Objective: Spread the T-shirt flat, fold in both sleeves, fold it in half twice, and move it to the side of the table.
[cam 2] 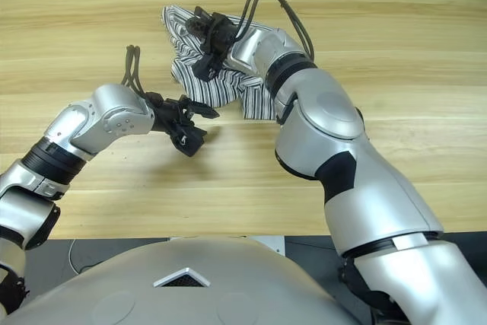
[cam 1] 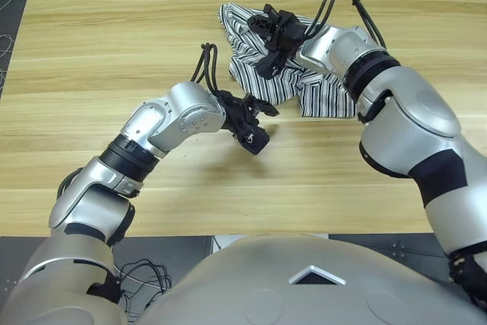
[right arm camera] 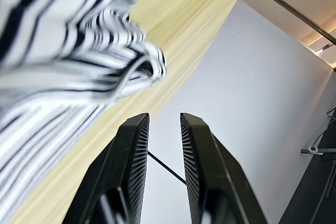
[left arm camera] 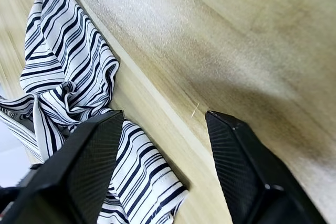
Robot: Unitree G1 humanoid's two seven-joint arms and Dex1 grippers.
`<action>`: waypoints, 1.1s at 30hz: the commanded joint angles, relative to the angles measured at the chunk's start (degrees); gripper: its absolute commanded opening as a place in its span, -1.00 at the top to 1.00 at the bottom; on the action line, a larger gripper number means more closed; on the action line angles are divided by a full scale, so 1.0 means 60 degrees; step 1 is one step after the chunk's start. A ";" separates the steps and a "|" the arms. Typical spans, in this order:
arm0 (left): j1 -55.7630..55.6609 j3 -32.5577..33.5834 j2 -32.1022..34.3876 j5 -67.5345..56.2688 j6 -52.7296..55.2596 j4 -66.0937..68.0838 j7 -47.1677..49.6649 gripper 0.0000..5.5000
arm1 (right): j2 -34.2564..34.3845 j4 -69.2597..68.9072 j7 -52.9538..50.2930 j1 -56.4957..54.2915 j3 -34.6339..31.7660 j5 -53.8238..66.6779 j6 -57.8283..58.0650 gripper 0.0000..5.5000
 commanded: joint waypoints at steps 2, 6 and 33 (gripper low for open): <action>0.0017 0.0011 -0.0046 0.0142 0.0008 0.0345 -0.0039 -0.06 | -0.0872 -0.0169 0.0343 -0.0756 -0.1313 0.1217 -0.0585 0.61; 0.0031 0.0744 0.0182 -0.0515 -0.0263 0.0893 0.0558 -0.06 | -0.1726 -0.0833 0.5673 0.0535 -0.6730 0.7607 -0.2270 0.61; 0.1362 0.2023 0.1380 -0.1682 -0.0321 0.0825 0.0663 -0.06 | -0.7518 -1.1435 1.6209 1.0680 -0.7425 1.3218 -0.0723 0.19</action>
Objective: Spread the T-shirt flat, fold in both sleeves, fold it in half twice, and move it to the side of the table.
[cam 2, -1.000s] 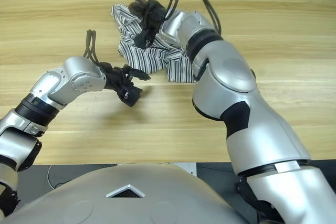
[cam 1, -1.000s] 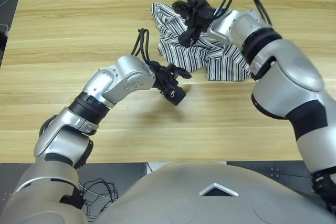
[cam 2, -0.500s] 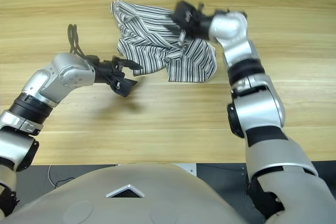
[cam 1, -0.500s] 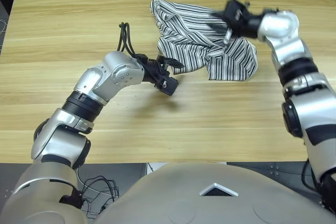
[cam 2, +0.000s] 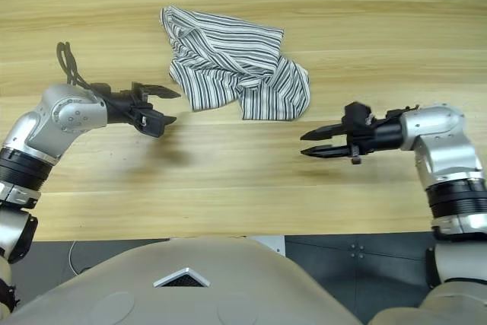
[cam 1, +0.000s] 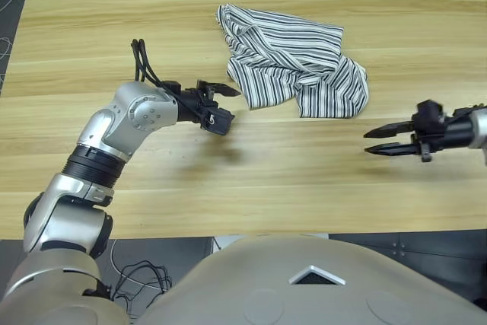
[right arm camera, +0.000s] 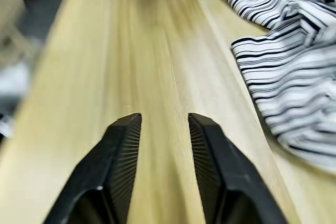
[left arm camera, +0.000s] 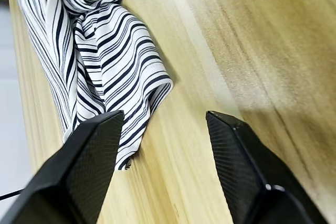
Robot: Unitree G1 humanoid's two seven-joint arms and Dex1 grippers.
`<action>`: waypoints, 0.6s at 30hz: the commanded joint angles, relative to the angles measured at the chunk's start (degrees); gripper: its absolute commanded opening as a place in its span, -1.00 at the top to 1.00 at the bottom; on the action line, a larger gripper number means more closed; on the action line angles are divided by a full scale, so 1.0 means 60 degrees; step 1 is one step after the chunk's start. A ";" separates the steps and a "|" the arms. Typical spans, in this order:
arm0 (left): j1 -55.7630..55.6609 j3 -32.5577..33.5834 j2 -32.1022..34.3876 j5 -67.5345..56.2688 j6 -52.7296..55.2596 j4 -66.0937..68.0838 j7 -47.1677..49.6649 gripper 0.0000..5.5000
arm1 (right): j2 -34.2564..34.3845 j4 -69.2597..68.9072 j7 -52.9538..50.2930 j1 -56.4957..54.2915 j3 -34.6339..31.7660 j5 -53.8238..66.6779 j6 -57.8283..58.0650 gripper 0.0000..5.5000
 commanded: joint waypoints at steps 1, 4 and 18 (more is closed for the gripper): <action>0.0273 0.0195 0.0191 -0.0048 0.0072 -0.0276 -0.0109 -0.06 | 0.0447 -0.0536 -0.0908 0.0657 0.0182 -0.2140 -0.3557 0.14; 0.0384 0.0253 0.0191 -0.0043 0.0151 -0.0382 -0.0104 -0.06 | 0.0549 -0.0532 -0.1588 0.0747 0.0343 -0.3485 -0.5450 0.14; 0.0604 0.0368 0.0166 0.0019 0.0256 -0.0580 -0.0057 -0.06 | 0.1542 0.0493 -0.7546 -0.0263 -0.0050 -0.9256 -0.6537 0.14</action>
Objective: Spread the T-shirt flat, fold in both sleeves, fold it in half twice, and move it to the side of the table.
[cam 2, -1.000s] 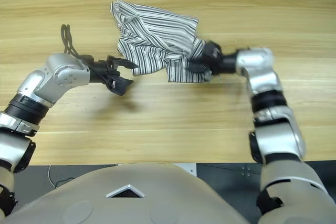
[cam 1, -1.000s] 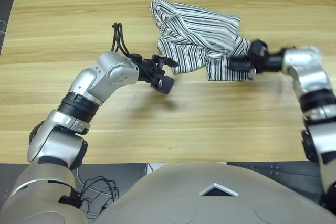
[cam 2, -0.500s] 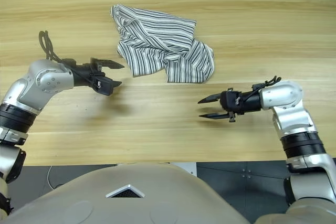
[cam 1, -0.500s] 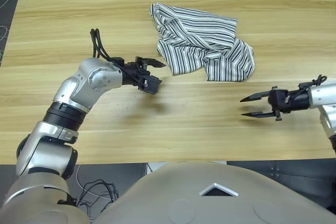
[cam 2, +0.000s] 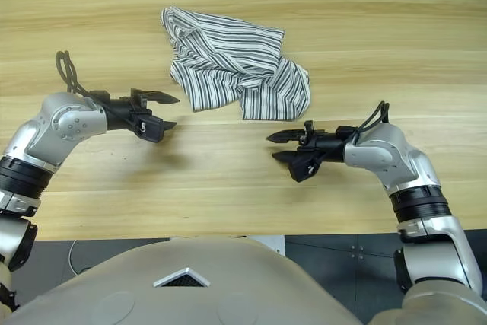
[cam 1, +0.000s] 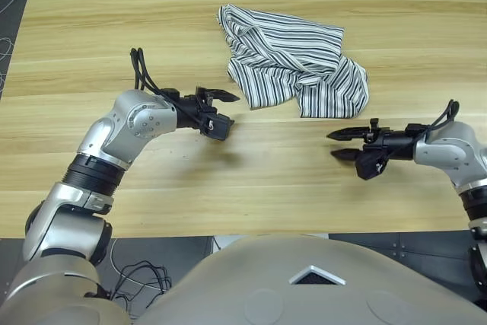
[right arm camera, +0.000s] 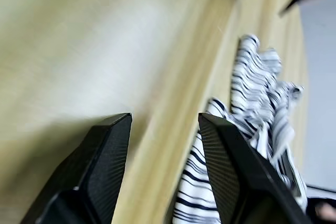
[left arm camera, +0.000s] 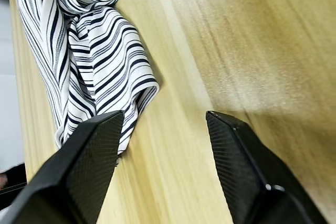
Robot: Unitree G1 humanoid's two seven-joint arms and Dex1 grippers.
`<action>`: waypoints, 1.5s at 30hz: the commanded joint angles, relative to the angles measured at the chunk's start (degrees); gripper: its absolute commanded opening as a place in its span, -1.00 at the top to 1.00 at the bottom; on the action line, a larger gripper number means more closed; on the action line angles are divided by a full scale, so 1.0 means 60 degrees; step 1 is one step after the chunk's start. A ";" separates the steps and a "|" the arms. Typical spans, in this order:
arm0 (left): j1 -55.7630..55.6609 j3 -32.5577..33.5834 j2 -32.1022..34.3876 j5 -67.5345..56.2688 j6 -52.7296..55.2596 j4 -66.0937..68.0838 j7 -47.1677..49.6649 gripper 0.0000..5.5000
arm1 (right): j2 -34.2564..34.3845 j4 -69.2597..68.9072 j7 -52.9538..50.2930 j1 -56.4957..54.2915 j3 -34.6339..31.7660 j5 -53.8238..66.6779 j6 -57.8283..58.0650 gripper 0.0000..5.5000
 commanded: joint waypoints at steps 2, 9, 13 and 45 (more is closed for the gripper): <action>0.0020 0.0154 0.0117 0.0036 0.0053 -0.0151 -0.0065 -0.06 | 0.0264 0.0144 -0.1237 -0.0027 0.0066 -0.1031 0.1159 0.14; 0.0093 0.0198 0.0103 0.0046 0.0083 -0.0208 -0.0090 -0.06 | 0.0365 0.0111 -0.2065 -0.0092 0.0531 -0.1632 0.2179 0.14; 0.0120 0.0211 0.0123 0.0022 0.0069 -0.0235 -0.0104 -0.06 | 0.0499 -0.0037 -0.2368 -0.0145 0.0837 -0.1948 0.2806 0.14; 0.0183 0.0228 0.0054 0.0072 0.0148 -0.0328 -0.0055 -0.06 | 0.0247 -0.0243 -0.2369 -0.0681 0.1906 -0.1837 0.4002 0.95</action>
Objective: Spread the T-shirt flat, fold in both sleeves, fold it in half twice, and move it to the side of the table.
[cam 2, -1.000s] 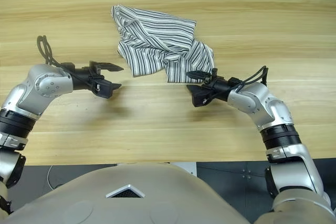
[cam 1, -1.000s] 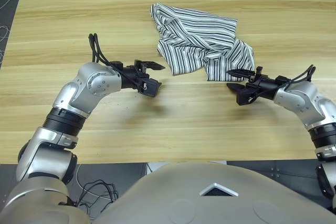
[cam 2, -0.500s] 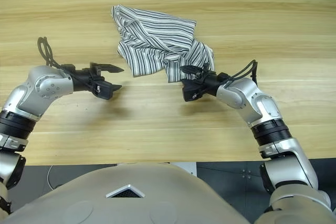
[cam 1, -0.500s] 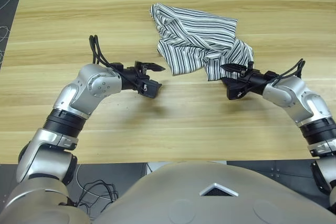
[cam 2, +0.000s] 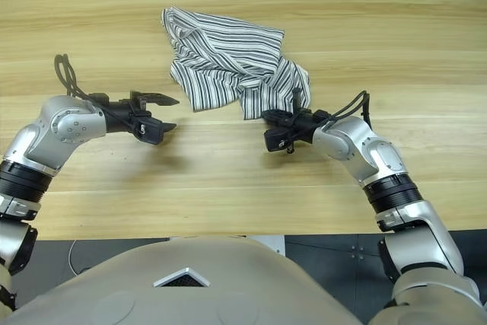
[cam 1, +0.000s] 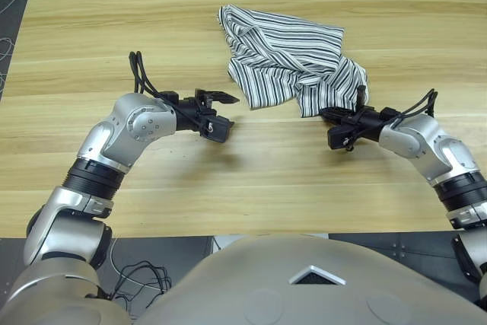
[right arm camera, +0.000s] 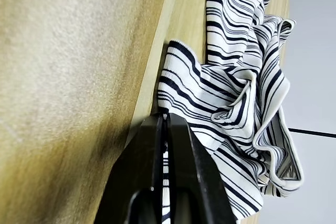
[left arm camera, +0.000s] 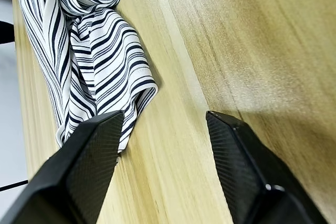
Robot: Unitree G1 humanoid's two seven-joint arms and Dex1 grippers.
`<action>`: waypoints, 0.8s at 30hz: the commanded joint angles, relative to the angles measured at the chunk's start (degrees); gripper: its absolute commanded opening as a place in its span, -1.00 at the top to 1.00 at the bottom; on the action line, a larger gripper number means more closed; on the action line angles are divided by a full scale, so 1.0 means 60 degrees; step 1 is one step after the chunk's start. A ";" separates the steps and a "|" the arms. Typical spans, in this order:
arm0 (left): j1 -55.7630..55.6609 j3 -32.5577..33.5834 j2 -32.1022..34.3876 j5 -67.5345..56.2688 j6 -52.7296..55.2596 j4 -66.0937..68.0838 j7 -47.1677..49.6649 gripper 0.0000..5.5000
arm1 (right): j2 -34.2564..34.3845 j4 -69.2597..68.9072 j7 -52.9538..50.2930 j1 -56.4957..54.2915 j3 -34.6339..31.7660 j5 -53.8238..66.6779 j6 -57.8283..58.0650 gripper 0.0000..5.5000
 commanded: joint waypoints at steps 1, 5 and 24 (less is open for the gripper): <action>-0.0030 0.0064 0.0044 0.0079 0.0067 -0.0070 -0.0045 -0.06 | -0.0385 0.0568 0.0333 -0.0110 0.0045 0.0209 -0.0312 0.95; -0.0066 0.0039 -0.0001 0.0102 0.0061 0.0007 -0.0020 -0.06 | 0.0046 0.0306 0.1852 0.0028 -0.0074 0.2882 -0.0191 0.95; -0.0334 0.0076 -0.0116 -0.0146 0.0139 0.0447 -0.0293 -0.06 | -0.1344 -0.4638 0.6639 -0.1518 -0.1157 0.9025 0.6001 0.68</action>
